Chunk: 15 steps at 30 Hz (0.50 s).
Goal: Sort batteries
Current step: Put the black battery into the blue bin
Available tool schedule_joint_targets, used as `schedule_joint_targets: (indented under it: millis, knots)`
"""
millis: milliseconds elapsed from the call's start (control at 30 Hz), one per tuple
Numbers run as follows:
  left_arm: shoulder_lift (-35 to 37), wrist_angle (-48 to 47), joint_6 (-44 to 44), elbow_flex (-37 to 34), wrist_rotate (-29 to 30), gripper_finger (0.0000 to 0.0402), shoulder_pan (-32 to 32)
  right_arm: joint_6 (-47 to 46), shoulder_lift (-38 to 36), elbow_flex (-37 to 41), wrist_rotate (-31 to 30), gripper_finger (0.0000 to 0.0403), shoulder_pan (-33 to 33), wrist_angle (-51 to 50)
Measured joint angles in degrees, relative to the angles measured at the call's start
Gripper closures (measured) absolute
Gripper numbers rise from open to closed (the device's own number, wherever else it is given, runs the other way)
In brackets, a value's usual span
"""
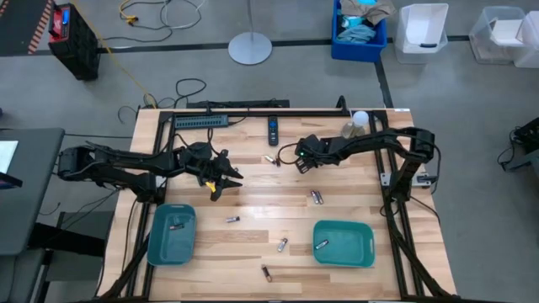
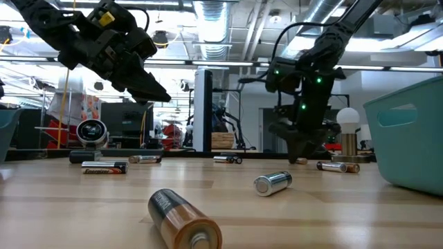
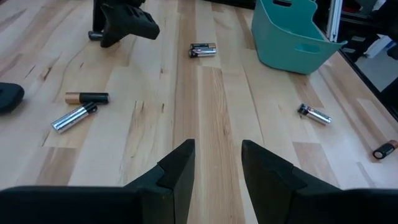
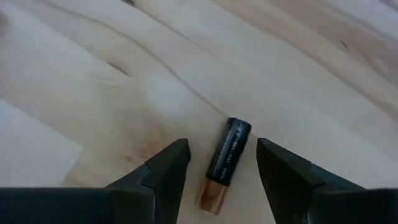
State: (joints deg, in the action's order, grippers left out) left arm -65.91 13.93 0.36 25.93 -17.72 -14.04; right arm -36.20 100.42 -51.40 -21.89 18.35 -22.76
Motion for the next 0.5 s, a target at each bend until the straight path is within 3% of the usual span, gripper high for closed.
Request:
schedule_joint_targets:
  millis: [167,500]
  knots:
    - [0.00,0.08,-0.23,0.00,0.02,0.0276,0.00,0.02,-0.41,0.08,0.15,0.0209,0.02,-0.10]
    - [0.00,0.13,-0.19,0.04,1.49,0.0276,0.02,-1.32,-0.02,0.00,2.04,0.0324,0.11,-1.19]
